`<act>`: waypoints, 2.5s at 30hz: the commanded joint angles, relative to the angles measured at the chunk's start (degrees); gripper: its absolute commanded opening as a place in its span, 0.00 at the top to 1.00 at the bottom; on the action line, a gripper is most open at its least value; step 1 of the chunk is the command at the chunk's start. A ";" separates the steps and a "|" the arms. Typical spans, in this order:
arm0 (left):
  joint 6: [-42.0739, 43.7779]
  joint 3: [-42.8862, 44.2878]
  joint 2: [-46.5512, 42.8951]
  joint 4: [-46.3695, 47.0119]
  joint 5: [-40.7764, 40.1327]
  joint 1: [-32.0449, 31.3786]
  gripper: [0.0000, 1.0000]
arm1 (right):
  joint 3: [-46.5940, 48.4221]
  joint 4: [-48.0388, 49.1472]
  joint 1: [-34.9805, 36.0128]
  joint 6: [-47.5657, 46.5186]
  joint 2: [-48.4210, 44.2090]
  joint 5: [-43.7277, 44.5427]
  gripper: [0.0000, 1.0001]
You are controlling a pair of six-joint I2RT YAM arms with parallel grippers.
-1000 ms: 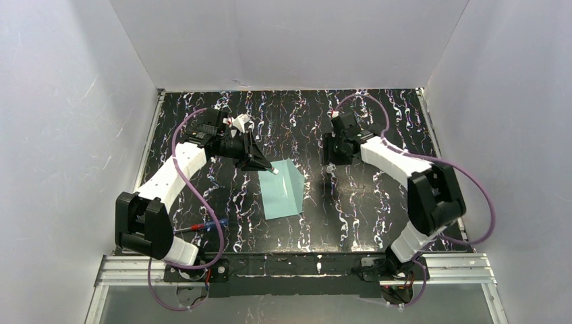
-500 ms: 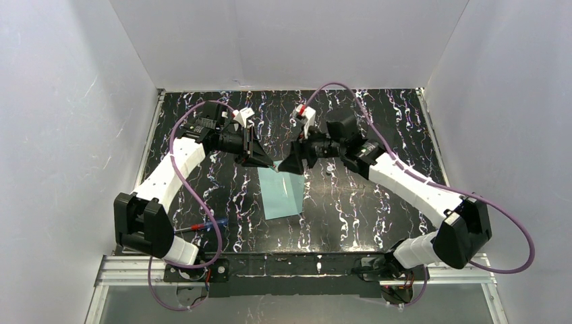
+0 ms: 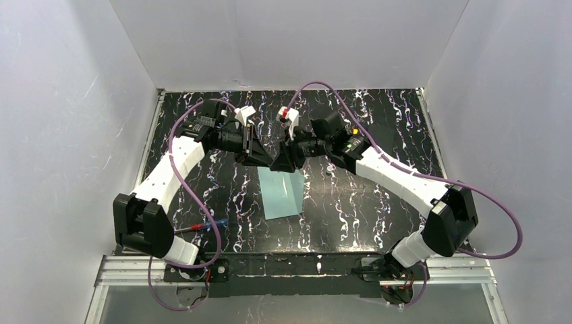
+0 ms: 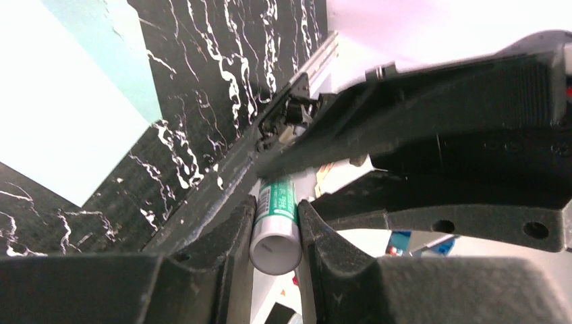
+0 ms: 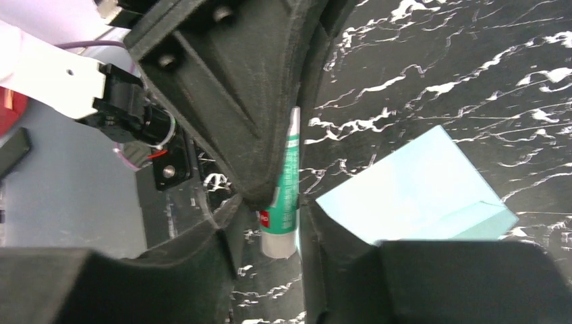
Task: Place the letter into the envelope and seal it
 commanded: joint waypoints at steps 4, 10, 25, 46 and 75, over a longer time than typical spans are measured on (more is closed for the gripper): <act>-1.33 3.59 -2.73 -0.30 -2.14 -0.31 0.99 | 4.96 -1.37 1.69 -0.64 1.45 1.33 0.81; -12.89 -1.66 -7.09 14.92 -10.61 -0.32 0.98 | -0.86 13.19 2.03 12.21 -0.15 4.08 0.92; -18.51 -8.40 -12.27 26.98 -17.48 -0.36 1.00 | -8.05 32.98 3.48 26.48 -0.07 8.58 0.73; -2.29 -15.87 -18.03 34.45 -22.47 -0.04 1.00 | -14.77 44.10 4.98 41.97 -4.81 18.40 0.29; 36.43 -5.52 -11.85 24.07 -1.44 0.22 1.00 | 22.04 -9.29 4.30 28.87 6.56 20.28 0.63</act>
